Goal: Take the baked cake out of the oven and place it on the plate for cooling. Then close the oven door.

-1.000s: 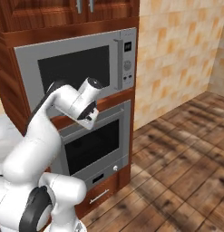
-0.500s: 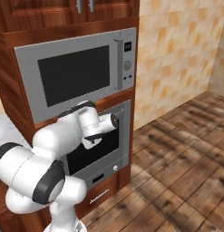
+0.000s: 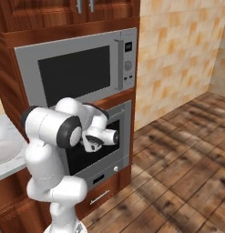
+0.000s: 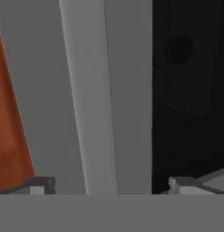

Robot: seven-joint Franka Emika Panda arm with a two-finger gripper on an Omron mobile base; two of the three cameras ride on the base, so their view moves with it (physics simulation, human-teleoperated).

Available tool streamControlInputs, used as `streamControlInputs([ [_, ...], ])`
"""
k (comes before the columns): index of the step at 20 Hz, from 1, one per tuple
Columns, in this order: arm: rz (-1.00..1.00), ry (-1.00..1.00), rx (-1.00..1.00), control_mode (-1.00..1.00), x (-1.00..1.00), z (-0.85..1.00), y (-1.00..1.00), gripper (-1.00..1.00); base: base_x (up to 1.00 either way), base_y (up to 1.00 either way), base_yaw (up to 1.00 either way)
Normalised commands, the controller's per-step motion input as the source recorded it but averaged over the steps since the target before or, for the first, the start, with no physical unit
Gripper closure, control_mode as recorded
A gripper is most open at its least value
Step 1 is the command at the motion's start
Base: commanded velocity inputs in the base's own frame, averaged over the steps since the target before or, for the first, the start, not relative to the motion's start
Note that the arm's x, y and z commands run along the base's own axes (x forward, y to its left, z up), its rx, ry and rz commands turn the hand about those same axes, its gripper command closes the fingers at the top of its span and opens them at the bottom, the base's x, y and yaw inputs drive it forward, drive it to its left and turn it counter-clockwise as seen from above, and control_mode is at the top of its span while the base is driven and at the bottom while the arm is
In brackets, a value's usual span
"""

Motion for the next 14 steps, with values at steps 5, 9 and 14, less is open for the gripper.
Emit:
streamControlInputs([
  [5,-0.15,0.00,0.01,-1.00,0.69,-0.43,0.16,-1.00,0.00,0.00,0.00],
  [9,-0.19,0.00,0.00,-1.00,0.59,-0.25,0.09,-1.00,0.00,0.00,0.00],
  [14,-0.25,0.00,0.00,-1.00,0.61,-0.11,0.26,1.00,0.00,0.00,0.00],
])
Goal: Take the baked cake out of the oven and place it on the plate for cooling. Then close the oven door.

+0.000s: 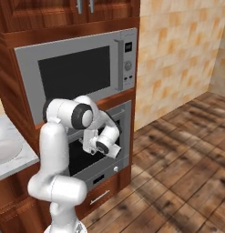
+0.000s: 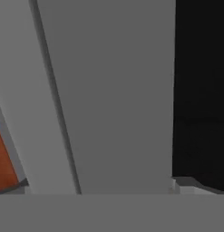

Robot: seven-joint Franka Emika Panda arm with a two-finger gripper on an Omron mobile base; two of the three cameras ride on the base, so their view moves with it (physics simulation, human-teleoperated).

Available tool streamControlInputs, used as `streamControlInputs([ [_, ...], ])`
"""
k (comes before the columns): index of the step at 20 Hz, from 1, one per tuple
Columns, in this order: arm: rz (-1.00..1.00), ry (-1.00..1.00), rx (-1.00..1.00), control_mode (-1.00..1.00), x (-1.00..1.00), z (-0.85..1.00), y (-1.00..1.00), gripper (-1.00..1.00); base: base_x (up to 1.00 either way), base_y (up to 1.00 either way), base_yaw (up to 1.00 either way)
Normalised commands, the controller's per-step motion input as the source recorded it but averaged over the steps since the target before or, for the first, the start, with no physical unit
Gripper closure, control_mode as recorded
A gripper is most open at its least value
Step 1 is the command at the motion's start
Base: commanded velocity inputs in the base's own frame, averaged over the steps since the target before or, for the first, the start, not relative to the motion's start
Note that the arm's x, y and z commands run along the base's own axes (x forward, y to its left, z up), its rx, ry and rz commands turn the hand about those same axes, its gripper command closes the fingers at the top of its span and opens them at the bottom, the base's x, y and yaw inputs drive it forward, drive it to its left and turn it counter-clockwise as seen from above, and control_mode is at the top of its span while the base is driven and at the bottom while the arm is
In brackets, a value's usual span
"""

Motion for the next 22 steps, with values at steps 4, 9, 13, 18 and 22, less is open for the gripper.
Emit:
streamControlInputs([
  [4,-0.26,0.18,-0.06,-1.00,0.57,-0.01,0.37,1.00,0.00,0.00,0.00],
  [9,-0.05,0.35,-0.23,-1.00,0.30,-0.05,0.13,1.00,0.00,0.00,0.00],
  [13,-0.16,0.23,-0.34,-1.00,-0.08,-0.29,-0.79,1.00,0.00,0.00,0.00],
  [18,-0.15,0.22,-0.34,-1.00,-0.42,-0.59,-1.00,1.00,0.00,0.00,0.00],
  [22,-0.14,0.23,-0.32,-1.00,-0.47,-0.78,-1.00,1.00,0.00,0.00,0.00],
])
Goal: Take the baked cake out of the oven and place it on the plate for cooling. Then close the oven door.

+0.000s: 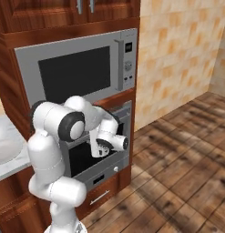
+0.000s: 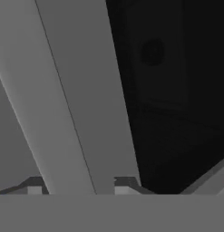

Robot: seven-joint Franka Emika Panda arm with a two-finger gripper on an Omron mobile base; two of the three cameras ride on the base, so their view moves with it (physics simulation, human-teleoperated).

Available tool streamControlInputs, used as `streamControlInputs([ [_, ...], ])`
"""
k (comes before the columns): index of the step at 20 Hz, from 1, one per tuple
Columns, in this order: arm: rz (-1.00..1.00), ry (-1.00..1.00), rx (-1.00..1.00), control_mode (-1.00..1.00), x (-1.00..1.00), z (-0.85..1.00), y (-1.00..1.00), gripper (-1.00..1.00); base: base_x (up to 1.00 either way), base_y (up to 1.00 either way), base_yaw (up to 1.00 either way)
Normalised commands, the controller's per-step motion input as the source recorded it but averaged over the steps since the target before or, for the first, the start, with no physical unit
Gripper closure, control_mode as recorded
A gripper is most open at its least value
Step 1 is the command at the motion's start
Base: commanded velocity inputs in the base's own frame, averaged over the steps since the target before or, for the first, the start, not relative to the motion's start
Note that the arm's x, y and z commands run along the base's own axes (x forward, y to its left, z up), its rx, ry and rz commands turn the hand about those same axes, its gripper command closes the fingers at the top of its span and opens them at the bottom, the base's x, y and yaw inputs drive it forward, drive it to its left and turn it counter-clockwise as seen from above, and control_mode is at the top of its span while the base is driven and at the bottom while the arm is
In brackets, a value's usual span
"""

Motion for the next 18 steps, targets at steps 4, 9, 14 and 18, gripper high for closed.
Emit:
streamControlInputs([
  [4,-0.12,0.21,-0.27,-1.00,-0.54,-0.90,-1.00,1.00,0.00,0.00,0.00],
  [9,-0.11,0.20,-0.25,-1.00,-0.58,-0.95,-1.00,1.00,0.00,0.00,0.00],
  [14,-0.12,0.21,-0.32,-1.00,-0.60,-1.00,-1.00,1.00,0.00,0.00,0.00],
  [18,-0.13,0.13,-0.38,-1.00,-0.55,-0.82,-0.97,-1.00,0.00,0.00,0.00],
])
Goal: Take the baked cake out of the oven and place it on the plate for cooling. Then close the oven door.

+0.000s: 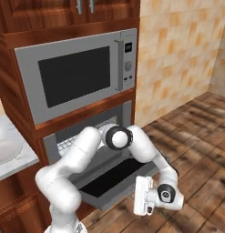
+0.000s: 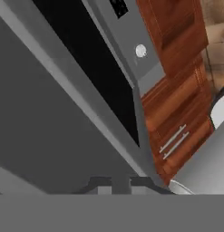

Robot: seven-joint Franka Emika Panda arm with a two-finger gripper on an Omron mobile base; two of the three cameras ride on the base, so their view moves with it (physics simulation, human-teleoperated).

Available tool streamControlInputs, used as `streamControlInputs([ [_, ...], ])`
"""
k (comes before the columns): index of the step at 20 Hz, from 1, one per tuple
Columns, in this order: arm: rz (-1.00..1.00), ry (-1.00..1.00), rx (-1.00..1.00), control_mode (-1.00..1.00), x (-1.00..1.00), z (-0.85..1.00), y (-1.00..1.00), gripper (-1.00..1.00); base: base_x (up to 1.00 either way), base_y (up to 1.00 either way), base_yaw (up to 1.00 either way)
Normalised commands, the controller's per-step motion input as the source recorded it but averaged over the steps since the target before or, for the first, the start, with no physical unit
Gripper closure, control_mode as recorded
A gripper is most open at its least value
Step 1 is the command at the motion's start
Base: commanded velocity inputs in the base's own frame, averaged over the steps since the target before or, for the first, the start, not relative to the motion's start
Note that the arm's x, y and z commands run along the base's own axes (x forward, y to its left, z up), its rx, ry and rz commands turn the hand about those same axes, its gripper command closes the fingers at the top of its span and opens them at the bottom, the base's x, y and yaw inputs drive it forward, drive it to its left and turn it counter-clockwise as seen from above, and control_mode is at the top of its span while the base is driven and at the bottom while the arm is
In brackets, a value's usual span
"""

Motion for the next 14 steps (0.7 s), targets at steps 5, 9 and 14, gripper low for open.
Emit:
streamControlInputs([
  [5,-0.07,-0.02,-0.26,-1.00,-0.67,0.66,-0.55,-1.00,0.00,0.00,0.00],
  [9,-0.04,-0.23,-0.48,-1.00,-0.69,1.00,0.12,-1.00,0.00,0.00,0.00],
  [14,-0.05,-0.32,-0.60,-1.00,-0.14,0.96,0.76,-1.00,0.00,0.00,0.00],
])
